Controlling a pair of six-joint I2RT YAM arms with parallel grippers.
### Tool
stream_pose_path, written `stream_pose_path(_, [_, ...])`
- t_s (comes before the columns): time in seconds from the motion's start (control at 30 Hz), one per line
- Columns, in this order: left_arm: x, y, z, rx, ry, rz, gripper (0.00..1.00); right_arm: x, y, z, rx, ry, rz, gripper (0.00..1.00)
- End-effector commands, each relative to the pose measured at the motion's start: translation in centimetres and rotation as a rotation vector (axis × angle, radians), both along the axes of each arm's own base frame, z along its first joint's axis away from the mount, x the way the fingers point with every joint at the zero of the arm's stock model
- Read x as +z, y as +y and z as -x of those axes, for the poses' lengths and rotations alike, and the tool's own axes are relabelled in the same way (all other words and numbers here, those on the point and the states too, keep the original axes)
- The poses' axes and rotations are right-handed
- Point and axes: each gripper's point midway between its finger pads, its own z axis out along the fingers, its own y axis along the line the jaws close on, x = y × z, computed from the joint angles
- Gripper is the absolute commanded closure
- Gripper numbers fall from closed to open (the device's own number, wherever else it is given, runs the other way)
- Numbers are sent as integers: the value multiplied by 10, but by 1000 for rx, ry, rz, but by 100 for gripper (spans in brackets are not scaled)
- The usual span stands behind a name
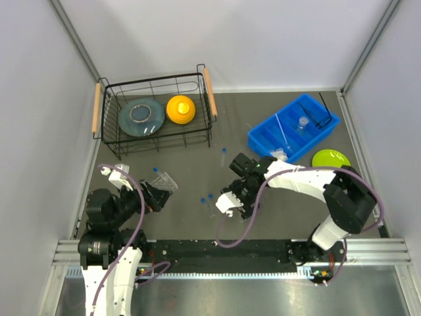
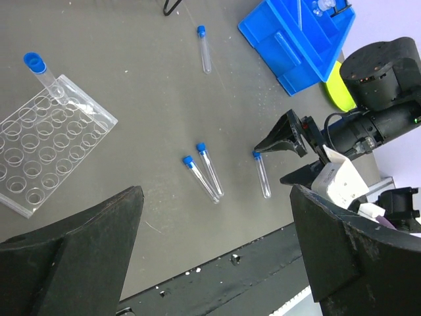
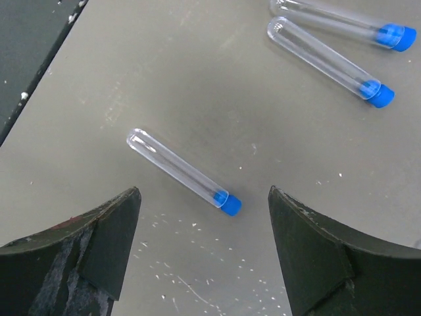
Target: Organize the chemistry lab equipment
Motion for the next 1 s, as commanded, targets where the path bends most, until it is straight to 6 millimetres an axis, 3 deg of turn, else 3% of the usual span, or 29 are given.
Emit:
stream_pose_path(0.0, [9, 5, -4, 11, -20, -44, 1, 29, 34, -2, -134, 96, -60, 27])
stream_pose_path(0.07, [16, 6, -1, 14, -33, -54, 1, 49, 46, 7, -225, 182, -121, 31])
stream_pose_path(0.1, [16, 7, 0, 18, -35, -61, 1, 52, 46, 13, -372, 266, -106, 32])
stream_pose_path(0.17, [16, 8, 0, 26, -50, -59, 1, 66, 46, 10, -496, 275, -149, 32])
stream_pose_path(0.2, [17, 7, 0, 23, -57, -54, 1, 60, 44, 10, -619, 310, -151, 32])
stream_pose_path(0.27, [14, 6, -3, 18, -54, -49, 1, 60, 36, -13, -851, 234, -181, 32])
stream_pose_path(0.37, [14, 6, -8, 18, -48, -49, 1, 46, 21, -33, -1141, 194, -208, 35])
stream_pose_path(0.5, [14, 6, -16, 10, -47, -56, 1, 30, 12, -23, -1356, 299, -185, 36])
stream_pose_path(0.6, [13, 5, -19, 5, -44, -53, 1, 17, 8, -21, -1457, 324, -168, 34])
stream_pose_path(0.73, [10, 4, -18, 1, -45, -45, 1, 12, 15, -9, -1467, 404, -136, 34])
stream_pose_path(0.97, [7, 5, -11, 18, -51, -28, 1, -17, 18, 5, -1453, 354, -47, 42])
